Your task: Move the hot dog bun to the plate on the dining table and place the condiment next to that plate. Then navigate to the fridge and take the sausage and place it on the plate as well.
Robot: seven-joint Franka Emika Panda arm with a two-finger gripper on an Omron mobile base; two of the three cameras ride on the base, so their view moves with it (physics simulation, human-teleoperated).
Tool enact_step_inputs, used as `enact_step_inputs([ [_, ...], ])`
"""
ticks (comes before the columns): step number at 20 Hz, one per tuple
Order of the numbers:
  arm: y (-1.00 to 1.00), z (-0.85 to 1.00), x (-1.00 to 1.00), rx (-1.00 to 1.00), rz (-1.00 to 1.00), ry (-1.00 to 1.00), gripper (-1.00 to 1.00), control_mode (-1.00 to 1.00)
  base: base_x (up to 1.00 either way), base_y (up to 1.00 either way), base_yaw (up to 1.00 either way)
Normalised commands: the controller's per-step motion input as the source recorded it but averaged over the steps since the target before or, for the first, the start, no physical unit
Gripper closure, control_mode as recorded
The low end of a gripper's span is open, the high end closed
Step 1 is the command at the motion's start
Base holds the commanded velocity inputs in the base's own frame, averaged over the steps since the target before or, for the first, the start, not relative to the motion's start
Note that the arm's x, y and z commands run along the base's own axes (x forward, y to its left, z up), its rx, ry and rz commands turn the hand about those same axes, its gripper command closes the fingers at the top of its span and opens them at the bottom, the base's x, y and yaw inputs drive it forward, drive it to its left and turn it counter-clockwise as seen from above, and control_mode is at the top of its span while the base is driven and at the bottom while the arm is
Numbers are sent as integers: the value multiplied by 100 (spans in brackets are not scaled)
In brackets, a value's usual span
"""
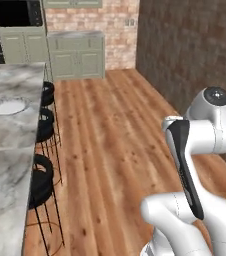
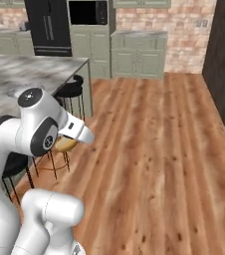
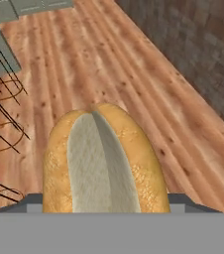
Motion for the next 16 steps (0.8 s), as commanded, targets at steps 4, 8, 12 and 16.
enact_step_inputs([
  [4, 0, 0, 0, 0, 0, 0, 100, 100, 91, -46, 41],
  [8, 0, 0, 0, 0, 0, 0, 100, 100, 91, -46, 41],
  [12, 0, 0, 0, 0, 0, 0, 100, 100, 91, -44, 42],
  [16, 0, 0, 0, 0, 0, 0, 100, 100, 93, -39, 44],
])
